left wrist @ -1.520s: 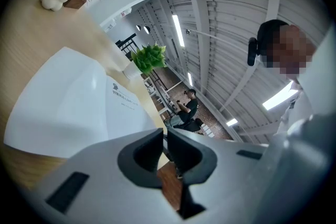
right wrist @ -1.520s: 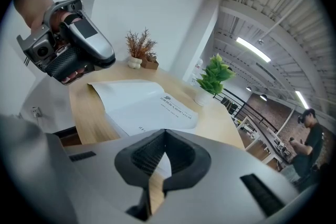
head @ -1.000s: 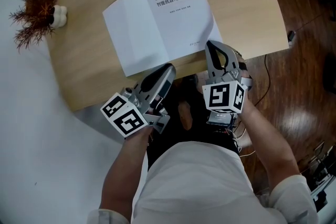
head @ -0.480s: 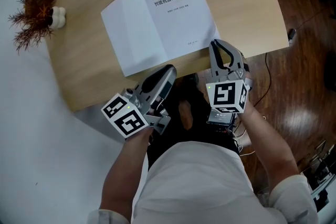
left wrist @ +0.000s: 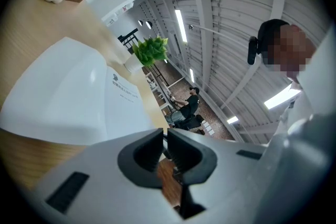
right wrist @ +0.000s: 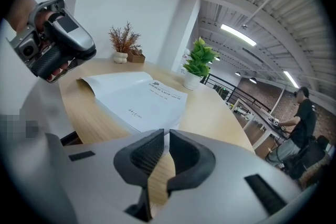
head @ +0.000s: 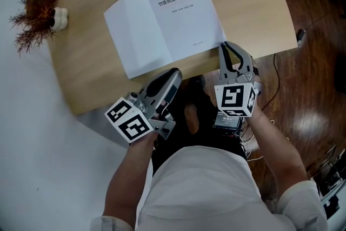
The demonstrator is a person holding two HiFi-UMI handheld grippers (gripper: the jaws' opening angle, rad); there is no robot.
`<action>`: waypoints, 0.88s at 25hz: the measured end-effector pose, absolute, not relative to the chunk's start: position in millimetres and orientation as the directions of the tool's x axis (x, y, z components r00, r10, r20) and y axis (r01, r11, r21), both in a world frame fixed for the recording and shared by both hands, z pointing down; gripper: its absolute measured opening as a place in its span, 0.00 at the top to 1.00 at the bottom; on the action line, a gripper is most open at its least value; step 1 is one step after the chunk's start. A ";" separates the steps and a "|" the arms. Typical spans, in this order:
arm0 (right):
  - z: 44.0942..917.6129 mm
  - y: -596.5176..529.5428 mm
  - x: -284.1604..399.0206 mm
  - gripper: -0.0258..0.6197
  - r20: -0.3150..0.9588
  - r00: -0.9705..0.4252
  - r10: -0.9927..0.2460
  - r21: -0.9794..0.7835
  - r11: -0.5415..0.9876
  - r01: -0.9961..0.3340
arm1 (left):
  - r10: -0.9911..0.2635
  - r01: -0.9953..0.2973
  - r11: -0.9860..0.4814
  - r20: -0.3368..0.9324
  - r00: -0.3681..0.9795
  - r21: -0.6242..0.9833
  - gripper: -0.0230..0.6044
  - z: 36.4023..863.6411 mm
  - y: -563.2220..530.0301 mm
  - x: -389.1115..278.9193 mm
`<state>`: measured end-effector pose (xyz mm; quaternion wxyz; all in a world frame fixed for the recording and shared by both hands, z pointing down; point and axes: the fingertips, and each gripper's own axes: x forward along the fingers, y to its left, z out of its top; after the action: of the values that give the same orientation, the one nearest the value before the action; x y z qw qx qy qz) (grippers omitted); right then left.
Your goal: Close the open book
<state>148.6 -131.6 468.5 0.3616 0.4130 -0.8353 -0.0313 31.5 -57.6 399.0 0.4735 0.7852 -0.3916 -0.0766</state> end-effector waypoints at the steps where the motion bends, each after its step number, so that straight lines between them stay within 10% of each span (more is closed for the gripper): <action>1: 469.4 -131.7 150.3 0.94 0.583 -0.392 -0.712 0.353 0.657 -0.667 | -0.687 -0.544 -0.245 0.252 0.682 0.802 0.96 399.0 -57.4 31.7; 22: 476.4 -136.9 185.3 0.94 0.639 -0.276 -0.718 0.388 0.611 -0.690 | -0.692 -0.567 -0.267 0.254 0.676 0.779 0.96 387.9 -53.1 19.5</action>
<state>185.3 -136.9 476.4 0.4094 0.4408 -0.7986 -0.0170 19.5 -53.1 387.9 0.4570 0.7931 -0.3968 -0.0688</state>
